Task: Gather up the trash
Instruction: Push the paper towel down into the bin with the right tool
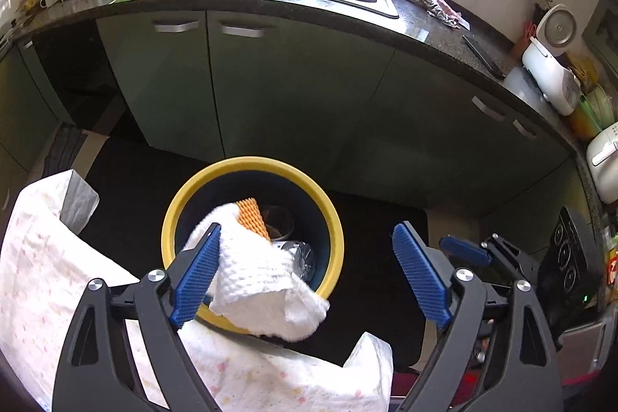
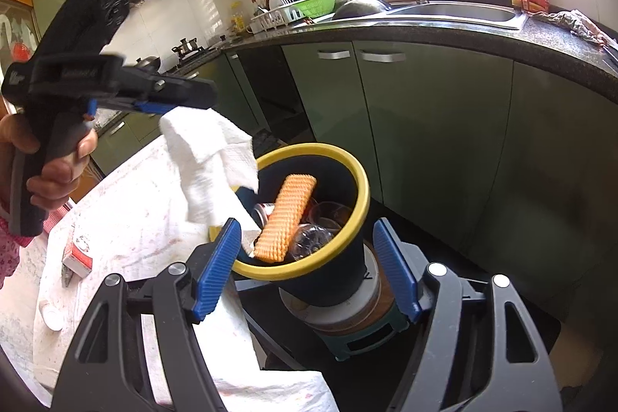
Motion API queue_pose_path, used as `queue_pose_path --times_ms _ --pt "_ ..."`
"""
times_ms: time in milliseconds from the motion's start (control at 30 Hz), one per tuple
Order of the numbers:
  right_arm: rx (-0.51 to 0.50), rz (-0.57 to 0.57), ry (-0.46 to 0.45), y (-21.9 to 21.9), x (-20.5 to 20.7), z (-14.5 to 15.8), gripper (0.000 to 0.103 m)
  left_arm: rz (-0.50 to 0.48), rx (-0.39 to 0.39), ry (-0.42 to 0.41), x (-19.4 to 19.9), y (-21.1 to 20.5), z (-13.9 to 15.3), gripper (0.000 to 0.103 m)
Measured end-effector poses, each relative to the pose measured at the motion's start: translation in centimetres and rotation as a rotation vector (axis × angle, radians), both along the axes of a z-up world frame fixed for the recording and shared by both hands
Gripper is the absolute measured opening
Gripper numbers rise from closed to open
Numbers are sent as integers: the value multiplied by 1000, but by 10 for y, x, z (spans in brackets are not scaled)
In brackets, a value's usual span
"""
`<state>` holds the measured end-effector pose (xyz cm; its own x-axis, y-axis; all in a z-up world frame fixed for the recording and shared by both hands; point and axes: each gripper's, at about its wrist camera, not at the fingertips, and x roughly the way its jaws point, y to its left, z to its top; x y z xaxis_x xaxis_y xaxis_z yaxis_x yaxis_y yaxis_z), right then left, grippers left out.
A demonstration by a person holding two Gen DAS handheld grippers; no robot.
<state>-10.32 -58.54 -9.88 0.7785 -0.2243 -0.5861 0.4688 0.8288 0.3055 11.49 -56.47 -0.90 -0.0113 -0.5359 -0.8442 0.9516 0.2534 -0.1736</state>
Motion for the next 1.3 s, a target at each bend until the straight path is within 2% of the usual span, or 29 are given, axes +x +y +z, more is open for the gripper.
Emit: queue_pose_path --times_ms 300,467,533,700,733,800,833,933,1100,1233,1300 --pt "-40 89 -94 9 35 -9 68 46 20 149 21 -3 -6 96" --pt "-65 160 -139 4 61 -23 61 33 -2 257 30 4 -7 96" --pt "-101 192 -138 0 72 -26 55 31 -14 273 29 6 -3 96" --pt "-63 269 -127 -14 95 -36 48 13 -36 275 25 7 6 96" --pt "-63 278 -128 -15 98 -36 44 9 -35 273 24 7 7 96" --pt "-63 290 -135 -14 102 -36 21 7 -32 265 22 6 8 96" --pt "-68 290 -135 -14 104 -35 2 7 -33 265 22 5 9 96" --pt "-66 285 -122 -12 104 -37 2 17 -28 260 24 7 9 96" --pt "-32 196 -49 -27 106 -52 2 48 -45 236 35 21 17 96" --pt "-29 148 39 -37 118 -61 3 72 -72 227 42 38 26 96" --pt "-35 132 89 -39 125 -64 7 85 -96 222 46 51 32 96"
